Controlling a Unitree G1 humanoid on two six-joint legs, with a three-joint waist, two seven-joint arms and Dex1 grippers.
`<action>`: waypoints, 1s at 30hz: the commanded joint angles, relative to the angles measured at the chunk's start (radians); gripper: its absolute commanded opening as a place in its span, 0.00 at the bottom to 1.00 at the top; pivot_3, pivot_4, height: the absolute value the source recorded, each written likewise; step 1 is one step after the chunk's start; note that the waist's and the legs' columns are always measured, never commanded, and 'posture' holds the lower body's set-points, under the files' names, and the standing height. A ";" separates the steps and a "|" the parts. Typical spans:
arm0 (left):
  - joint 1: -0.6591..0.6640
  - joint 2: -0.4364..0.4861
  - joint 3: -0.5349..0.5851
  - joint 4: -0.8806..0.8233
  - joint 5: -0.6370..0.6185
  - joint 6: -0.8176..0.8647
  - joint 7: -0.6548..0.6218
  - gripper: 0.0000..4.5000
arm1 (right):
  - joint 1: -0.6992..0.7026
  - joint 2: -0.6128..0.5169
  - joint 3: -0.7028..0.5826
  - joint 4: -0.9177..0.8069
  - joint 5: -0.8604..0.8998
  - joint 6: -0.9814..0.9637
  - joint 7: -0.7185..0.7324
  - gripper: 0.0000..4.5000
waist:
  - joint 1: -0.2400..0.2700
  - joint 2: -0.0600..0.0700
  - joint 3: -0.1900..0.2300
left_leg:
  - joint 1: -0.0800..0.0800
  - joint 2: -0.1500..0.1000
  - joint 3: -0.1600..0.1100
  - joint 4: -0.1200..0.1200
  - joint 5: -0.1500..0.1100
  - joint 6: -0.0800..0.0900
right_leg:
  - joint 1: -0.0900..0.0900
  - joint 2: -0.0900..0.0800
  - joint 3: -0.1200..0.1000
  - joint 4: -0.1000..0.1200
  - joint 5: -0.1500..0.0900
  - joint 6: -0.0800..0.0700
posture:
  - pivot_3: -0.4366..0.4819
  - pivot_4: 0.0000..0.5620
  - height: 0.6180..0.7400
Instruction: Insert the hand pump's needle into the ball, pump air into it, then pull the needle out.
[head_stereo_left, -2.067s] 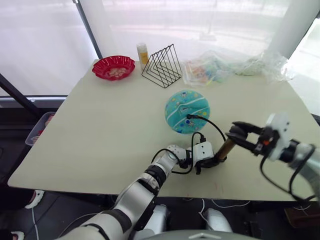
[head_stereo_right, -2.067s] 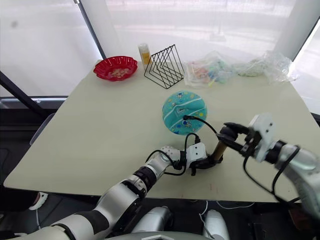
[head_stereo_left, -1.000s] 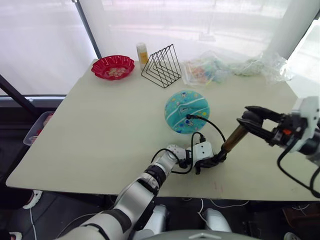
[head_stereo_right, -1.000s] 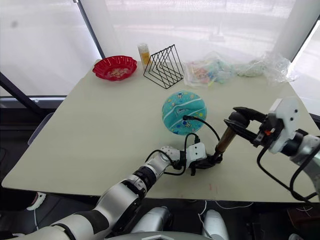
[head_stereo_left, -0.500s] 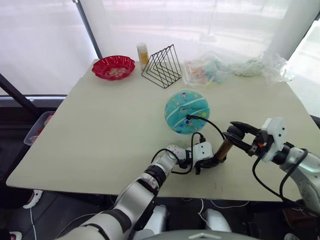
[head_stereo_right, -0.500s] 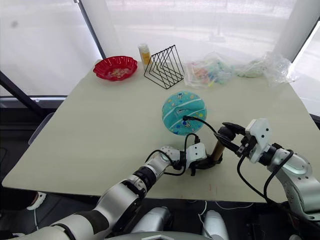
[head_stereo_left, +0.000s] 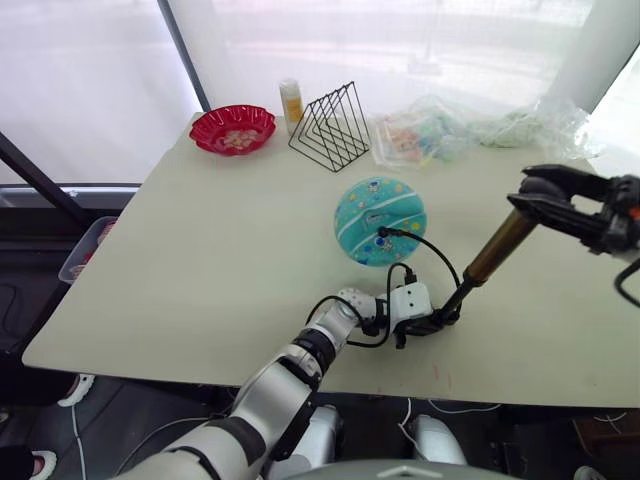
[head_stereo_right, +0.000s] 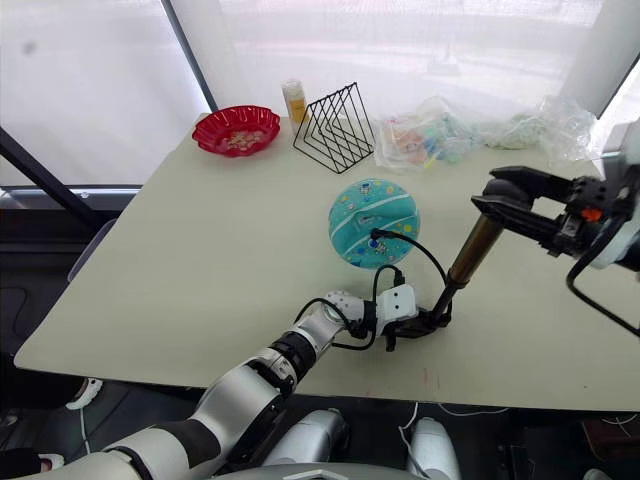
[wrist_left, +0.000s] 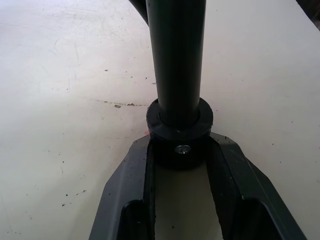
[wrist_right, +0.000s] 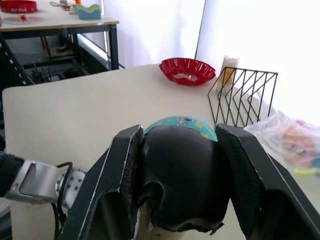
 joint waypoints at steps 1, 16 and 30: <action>0.074 0.052 -0.064 0.136 0.094 0.090 0.005 0.24 | -0.096 -0.047 -0.158 0.015 0.066 -0.012 -0.028 0.42 | 0.000 0.002 0.001 | 0.000 0.000 0.000 0.000 0.000 0.000 | 0.000 0.000 0.000 0.000 0.000 0.000 | 0.48 0.27 1.00; 0.071 0.046 -0.061 0.138 0.091 0.093 0.011 0.24 | 0.239 0.270 0.276 -0.038 -0.432 -0.290 0.000 0.42 | -0.011 -0.009 -0.007 | 0.005 0.000 -0.002 -0.002 -0.002 -0.004 | 0.003 0.002 0.001 0.000 0.000 0.001 | 0.48 0.27 1.00; 0.073 0.047 -0.061 0.136 0.090 0.097 0.015 0.24 | 0.272 0.437 0.426 0.080 -0.621 -0.515 -0.017 0.42 | -0.013 -0.012 -0.016 | 0.008 -0.002 -0.005 -0.002 0.001 -0.003 | 0.003 0.005 0.004 0.003 0.000 0.000 | 0.48 0.27 1.00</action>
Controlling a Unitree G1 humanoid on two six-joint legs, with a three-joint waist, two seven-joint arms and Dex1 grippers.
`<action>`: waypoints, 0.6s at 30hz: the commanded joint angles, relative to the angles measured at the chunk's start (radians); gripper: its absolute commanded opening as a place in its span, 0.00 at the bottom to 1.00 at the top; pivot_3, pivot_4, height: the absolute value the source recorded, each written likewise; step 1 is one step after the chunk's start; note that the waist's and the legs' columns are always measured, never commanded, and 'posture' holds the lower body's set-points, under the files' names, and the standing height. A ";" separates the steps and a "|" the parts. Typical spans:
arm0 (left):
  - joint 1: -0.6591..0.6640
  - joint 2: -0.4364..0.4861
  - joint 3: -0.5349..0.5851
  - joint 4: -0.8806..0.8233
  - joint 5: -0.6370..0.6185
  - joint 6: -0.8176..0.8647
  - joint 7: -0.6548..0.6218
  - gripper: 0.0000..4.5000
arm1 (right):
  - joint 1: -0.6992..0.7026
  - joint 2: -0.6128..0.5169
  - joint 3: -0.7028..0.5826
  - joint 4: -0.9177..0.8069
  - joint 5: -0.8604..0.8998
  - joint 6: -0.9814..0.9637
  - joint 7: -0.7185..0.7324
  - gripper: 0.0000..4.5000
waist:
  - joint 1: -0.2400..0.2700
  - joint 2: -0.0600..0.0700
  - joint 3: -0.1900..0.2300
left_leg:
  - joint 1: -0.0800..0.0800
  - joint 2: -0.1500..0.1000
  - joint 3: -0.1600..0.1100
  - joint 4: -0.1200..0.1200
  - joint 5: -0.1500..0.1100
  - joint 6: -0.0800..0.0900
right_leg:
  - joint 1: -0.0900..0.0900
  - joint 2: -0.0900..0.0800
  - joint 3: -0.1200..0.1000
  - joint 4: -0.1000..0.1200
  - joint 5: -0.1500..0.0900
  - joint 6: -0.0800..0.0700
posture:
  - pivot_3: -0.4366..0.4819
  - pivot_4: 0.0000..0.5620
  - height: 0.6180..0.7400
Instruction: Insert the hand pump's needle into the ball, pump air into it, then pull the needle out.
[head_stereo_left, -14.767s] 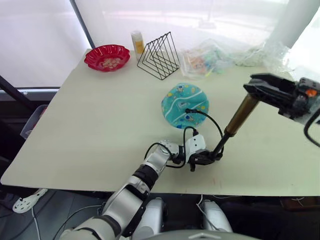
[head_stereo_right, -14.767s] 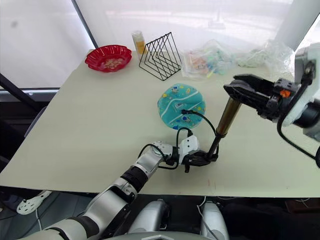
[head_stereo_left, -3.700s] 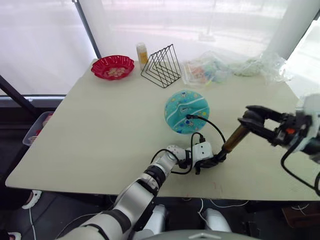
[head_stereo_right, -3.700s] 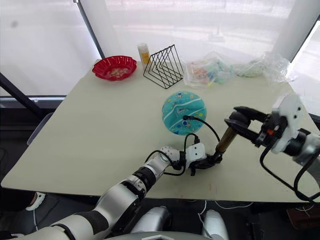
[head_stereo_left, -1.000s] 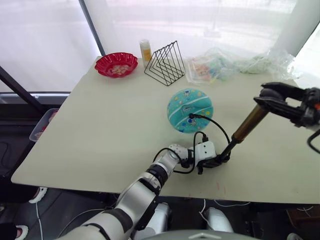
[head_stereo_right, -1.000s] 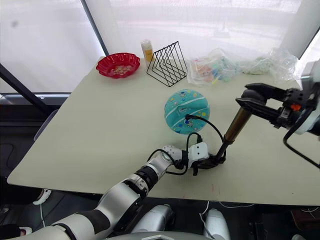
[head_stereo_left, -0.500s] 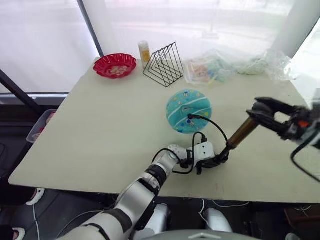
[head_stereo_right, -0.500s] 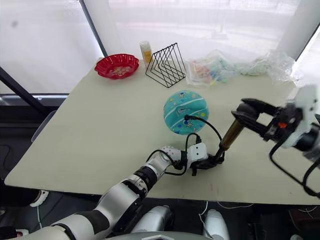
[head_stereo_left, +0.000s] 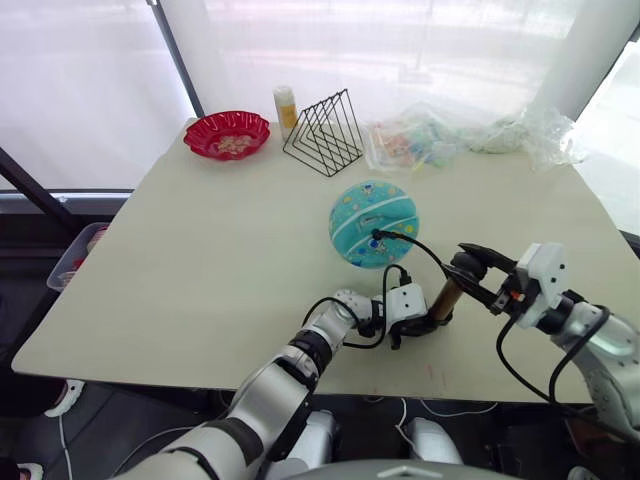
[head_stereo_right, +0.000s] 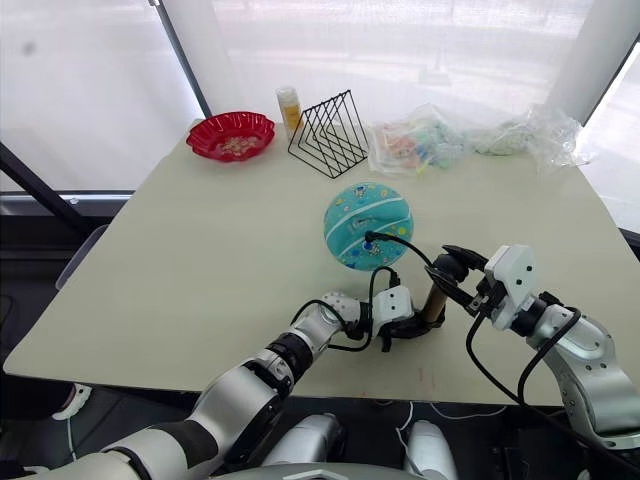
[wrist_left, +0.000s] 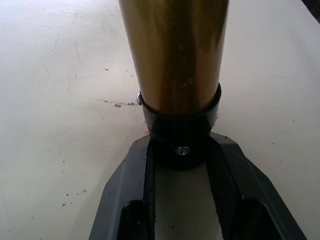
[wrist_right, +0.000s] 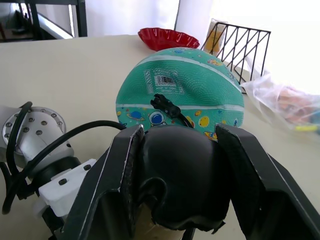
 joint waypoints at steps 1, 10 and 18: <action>0.065 0.032 -0.061 0.129 0.087 0.085 0.004 0.24 | -0.018 -0.068 -0.080 -0.068 0.098 0.119 0.018 0.42 | 0.001 0.002 0.002 | 0.000 0.000 0.000 0.000 0.000 0.000 | 0.000 0.000 0.000 0.000 0.000 0.000 | 0.48 0.27 1.00; 0.062 0.031 -0.062 0.132 0.090 0.082 0.000 0.24 | -0.188 -0.320 -0.445 -0.158 0.525 0.396 0.020 0.42 | 0.014 0.005 0.015 | -0.005 -0.002 0.000 0.001 0.000 0.001 | -0.003 -0.003 0.001 -0.001 0.000 0.000 | 0.48 0.27 1.00; 0.059 0.032 -0.063 0.132 0.091 0.079 -0.005 0.24 | -0.307 -0.456 -0.579 -0.128 0.674 0.518 -0.006 0.42 | 0.016 0.004 0.017 | -0.006 -0.002 0.001 0.001 0.000 0.001 | -0.003 -0.004 0.000 -0.003 0.001 0.000 | 0.48 0.27 1.00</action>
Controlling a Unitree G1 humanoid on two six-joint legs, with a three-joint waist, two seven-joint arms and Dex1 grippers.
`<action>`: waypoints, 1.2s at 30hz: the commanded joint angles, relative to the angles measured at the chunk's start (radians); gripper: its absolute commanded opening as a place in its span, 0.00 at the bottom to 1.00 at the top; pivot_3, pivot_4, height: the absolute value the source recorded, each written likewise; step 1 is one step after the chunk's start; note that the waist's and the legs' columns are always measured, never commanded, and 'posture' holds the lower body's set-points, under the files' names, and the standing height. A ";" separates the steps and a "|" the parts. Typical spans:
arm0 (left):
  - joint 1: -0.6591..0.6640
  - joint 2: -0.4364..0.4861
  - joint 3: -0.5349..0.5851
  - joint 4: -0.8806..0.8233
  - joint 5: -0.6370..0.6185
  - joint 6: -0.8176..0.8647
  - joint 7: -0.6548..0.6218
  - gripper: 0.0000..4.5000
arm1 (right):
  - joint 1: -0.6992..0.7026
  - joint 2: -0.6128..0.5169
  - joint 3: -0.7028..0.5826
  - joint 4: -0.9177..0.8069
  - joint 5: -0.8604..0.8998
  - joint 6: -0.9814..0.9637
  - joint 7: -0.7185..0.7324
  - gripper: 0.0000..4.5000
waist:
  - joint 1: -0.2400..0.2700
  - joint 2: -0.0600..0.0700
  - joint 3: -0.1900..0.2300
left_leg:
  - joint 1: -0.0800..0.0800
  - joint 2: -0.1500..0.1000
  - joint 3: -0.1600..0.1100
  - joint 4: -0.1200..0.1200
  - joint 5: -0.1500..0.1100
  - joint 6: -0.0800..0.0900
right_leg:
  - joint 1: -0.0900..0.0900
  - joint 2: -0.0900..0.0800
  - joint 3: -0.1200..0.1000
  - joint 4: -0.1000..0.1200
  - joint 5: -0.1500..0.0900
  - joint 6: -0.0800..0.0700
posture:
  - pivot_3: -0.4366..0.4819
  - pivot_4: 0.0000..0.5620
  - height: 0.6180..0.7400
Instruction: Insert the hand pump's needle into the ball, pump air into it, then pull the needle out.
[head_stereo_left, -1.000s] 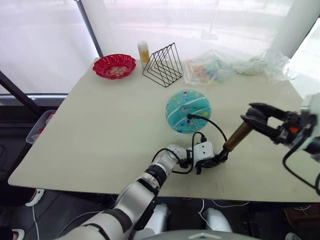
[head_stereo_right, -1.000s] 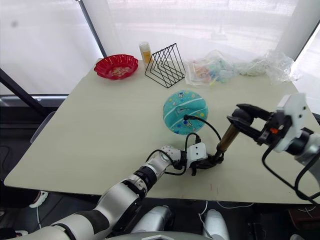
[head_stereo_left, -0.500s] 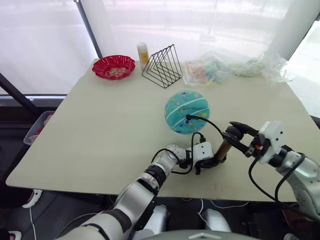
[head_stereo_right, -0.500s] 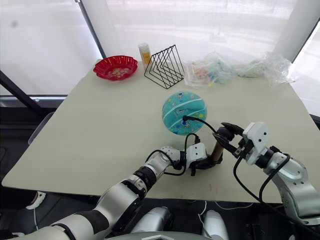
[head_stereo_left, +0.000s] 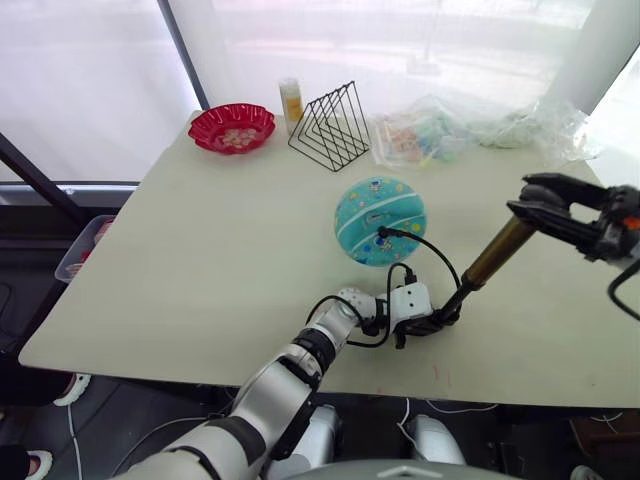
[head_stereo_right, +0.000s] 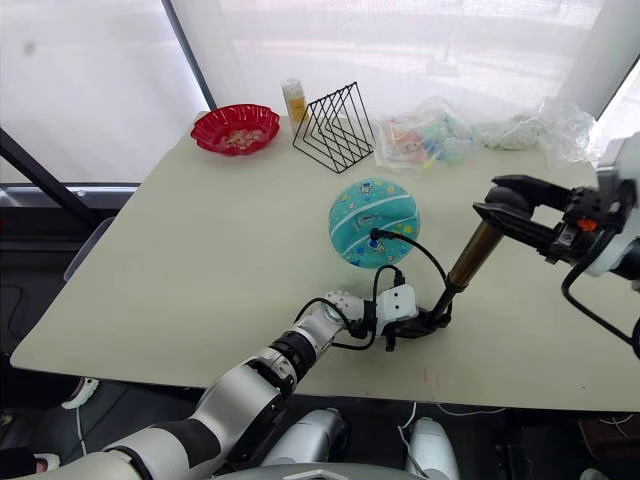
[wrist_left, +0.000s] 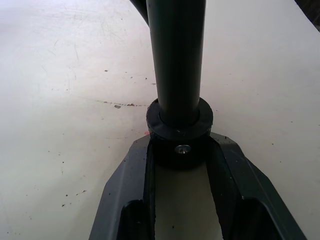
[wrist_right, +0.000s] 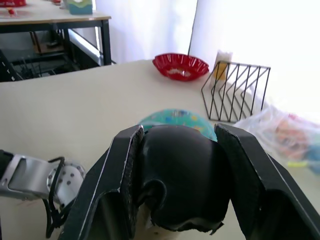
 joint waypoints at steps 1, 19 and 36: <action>0.070 0.048 -0.063 0.136 0.092 0.089 0.005 0.24 | -0.084 -0.039 -0.128 -0.002 0.062 -0.014 -0.031 0.42 | 0.000 0.000 0.000 | 0.000 0.000 0.000 0.000 0.000 0.000 | 0.000 0.000 0.000 0.000 0.000 0.000 | 0.48 0.27 1.00; 0.073 0.049 -0.065 0.131 0.093 0.090 0.006 0.24 | 0.259 0.359 0.444 0.122 -0.619 -0.462 -0.009 0.42 | -0.016 -0.011 -0.016 | 0.006 0.001 0.000 -0.001 -0.002 -0.004 | 0.003 0.003 0.001 0.003 -0.001 0.001 | 0.48 0.27 1.00; 0.074 0.055 -0.067 0.133 0.095 0.087 0.002 0.24 | 0.101 0.228 0.170 -0.036 -0.307 -0.281 -0.014 0.42 | -0.009 0.000 -0.005 | 0.003 -0.001 0.000 0.001 0.000 0.000 | -0.001 0.002 0.003 0.007 -0.001 0.000 | 0.48 0.27 1.00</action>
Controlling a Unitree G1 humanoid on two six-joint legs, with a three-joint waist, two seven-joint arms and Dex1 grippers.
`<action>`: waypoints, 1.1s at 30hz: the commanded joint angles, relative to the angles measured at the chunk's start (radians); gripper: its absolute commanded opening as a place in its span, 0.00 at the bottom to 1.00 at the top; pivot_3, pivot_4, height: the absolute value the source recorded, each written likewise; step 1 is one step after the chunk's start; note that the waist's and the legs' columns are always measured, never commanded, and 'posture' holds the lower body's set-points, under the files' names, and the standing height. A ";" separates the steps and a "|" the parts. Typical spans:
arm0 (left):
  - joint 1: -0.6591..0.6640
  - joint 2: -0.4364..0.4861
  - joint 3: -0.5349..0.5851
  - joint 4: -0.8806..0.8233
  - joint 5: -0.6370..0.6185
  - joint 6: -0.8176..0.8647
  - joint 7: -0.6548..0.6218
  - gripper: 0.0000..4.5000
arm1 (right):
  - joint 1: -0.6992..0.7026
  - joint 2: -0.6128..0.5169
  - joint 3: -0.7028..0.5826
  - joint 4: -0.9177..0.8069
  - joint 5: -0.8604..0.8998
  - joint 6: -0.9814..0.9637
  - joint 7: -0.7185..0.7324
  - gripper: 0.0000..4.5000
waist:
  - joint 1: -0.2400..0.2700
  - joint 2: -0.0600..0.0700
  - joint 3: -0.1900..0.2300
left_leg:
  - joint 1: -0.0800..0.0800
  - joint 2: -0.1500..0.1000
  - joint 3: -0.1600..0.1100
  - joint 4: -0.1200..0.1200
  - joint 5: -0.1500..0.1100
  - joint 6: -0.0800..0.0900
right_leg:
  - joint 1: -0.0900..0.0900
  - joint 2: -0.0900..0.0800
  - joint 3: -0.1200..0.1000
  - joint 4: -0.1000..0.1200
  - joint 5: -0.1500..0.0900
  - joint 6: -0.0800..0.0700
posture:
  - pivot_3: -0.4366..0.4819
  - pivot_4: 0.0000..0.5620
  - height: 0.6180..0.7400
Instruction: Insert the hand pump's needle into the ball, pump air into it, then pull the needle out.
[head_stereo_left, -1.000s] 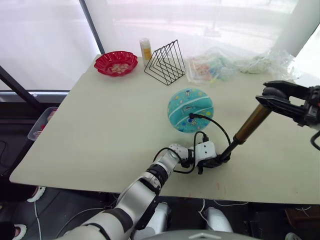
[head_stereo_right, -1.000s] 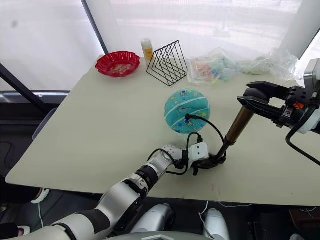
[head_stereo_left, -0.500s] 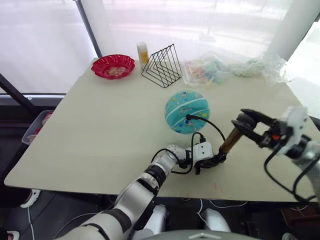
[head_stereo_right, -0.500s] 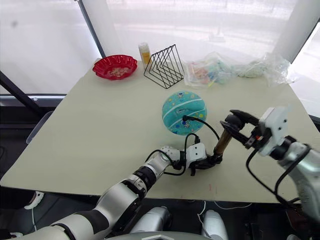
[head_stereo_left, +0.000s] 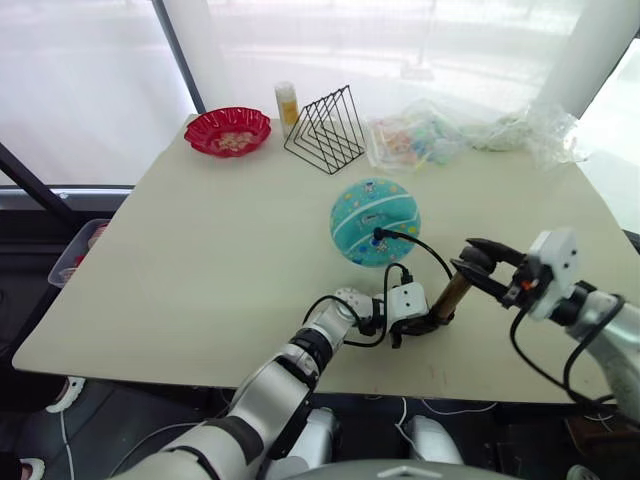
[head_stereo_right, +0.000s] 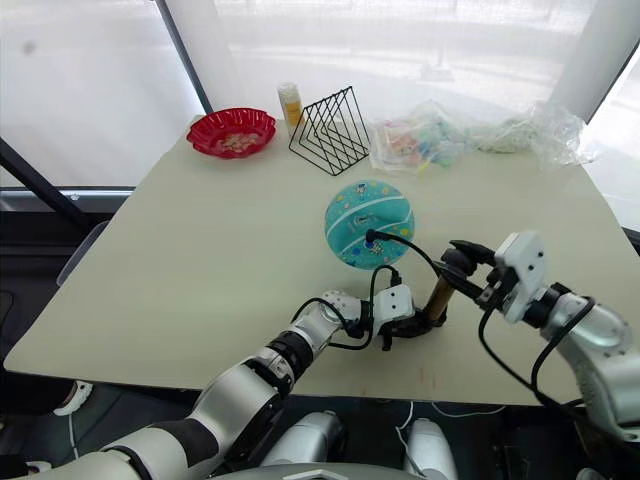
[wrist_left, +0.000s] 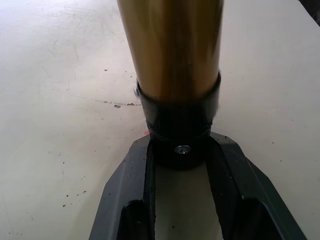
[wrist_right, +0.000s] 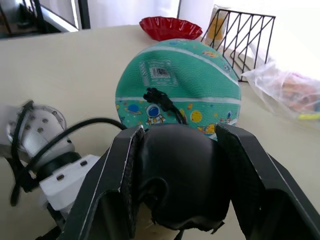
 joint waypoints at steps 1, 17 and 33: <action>0.074 0.045 -0.067 0.134 0.094 0.085 0.001 0.24 | -0.079 -0.073 -0.195 -0.098 0.165 0.067 -0.015 0.42 | 0.003 -0.001 0.001 | 0.000 0.000 0.000 0.000 0.000 0.000 | 0.000 0.000 0.000 0.000 0.000 0.000 | 0.48 0.27 1.00; 0.077 0.046 -0.068 0.134 0.096 0.079 -0.003 0.24 | -0.210 -0.305 -0.424 -0.109 0.420 0.342 -0.056 0.42 | 0.014 0.000 0.011 | -0.004 -0.001 0.000 0.000 0.000 0.000 | -0.004 -0.003 -0.002 0.000 0.000 0.000 | 0.48 0.27 1.00; 0.076 0.048 -0.068 0.130 0.094 0.081 0.000 0.24 | 0.127 0.108 0.124 -0.041 -0.198 -0.087 -0.112 0.42 | -0.006 -0.010 -0.006 | 0.004 0.002 0.000 -0.001 -0.002 -0.003 | 0.001 0.002 -0.001 0.001 0.000 0.001 | 0.48 0.27 1.00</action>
